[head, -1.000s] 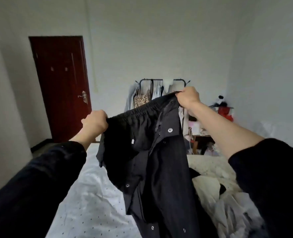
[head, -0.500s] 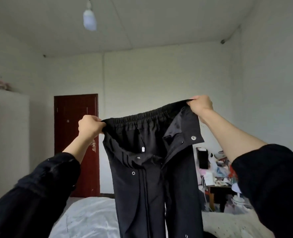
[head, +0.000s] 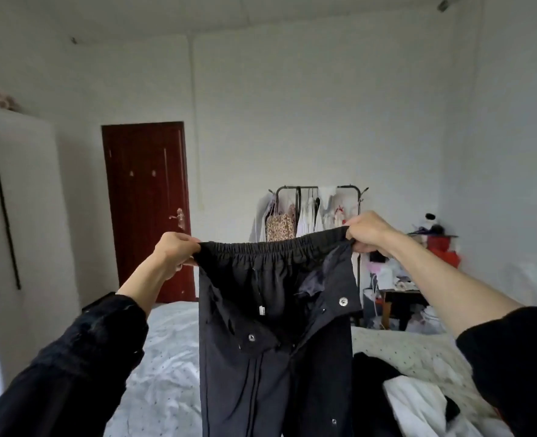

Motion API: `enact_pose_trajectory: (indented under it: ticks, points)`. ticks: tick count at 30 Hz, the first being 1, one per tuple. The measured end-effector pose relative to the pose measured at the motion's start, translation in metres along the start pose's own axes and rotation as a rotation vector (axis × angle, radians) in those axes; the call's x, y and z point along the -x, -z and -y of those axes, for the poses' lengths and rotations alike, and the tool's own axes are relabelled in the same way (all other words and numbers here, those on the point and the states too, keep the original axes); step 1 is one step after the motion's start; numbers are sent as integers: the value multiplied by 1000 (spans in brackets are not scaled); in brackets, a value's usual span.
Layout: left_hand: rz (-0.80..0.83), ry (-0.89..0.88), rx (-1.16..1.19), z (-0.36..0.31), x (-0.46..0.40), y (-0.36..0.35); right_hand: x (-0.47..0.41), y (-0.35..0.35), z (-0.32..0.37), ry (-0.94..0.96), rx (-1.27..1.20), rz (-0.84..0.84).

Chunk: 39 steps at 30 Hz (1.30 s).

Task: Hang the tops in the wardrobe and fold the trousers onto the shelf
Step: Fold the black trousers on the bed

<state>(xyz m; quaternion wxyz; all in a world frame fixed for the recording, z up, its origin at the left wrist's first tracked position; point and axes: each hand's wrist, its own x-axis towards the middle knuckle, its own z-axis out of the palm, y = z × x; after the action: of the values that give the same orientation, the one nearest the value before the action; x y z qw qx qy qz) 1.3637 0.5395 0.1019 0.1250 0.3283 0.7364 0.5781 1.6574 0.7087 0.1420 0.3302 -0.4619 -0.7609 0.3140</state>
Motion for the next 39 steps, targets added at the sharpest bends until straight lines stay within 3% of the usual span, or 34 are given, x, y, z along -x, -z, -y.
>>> enact_pose_trajectory:
  ticks: [4,9,17,22,25,32,36,39]
  points:
    - [131,132,45,56,23,-12,17,-35,-35,-175,-204,153]
    - [193,130,54,93,44,-20,29,-53,-60,-317,-352,239]
    - [429,-88,-67,111,70,-28,27,-52,-63,-254,-456,269]
    - [334,-256,-341,126,71,-45,27,-50,-65,-194,-365,347]
    - [189,-330,-490,135,68,-54,28,-54,-67,-145,-220,260]
    - [-9,-192,-500,119,63,-62,28,-49,-75,-24,33,260]
    - [44,-110,-372,98,53,-51,27,-38,-77,53,-23,322]
    - [147,-78,-13,76,51,-36,29,-25,-68,78,-194,378]
